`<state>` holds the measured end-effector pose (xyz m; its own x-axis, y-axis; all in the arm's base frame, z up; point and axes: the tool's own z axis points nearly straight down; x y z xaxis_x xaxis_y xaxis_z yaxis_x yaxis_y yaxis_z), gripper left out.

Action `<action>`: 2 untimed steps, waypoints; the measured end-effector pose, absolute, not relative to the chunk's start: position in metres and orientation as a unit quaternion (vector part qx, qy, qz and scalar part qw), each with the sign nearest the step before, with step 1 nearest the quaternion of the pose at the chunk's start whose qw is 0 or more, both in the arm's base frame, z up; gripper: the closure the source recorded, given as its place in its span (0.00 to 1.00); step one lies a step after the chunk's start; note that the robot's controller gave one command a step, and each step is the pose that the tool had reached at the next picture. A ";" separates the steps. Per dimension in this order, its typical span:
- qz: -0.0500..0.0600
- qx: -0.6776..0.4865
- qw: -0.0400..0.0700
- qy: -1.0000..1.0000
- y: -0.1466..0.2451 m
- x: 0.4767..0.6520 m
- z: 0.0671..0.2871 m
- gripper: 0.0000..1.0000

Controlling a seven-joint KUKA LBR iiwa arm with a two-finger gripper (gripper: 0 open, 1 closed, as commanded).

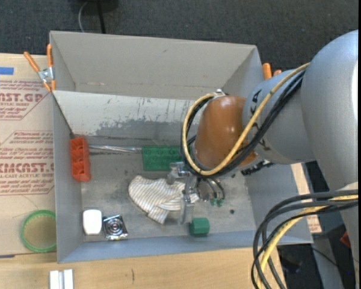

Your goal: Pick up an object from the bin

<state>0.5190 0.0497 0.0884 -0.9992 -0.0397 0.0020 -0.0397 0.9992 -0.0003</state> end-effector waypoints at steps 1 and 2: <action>0.000 0.012 -0.005 -1.000 0.055 0.506 0.072 1.00; 0.000 0.012 -0.005 -1.000 0.055 0.506 0.072 1.00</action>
Offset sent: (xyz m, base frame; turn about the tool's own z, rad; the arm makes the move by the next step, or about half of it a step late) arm 0.0000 0.0000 0.0000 0.0000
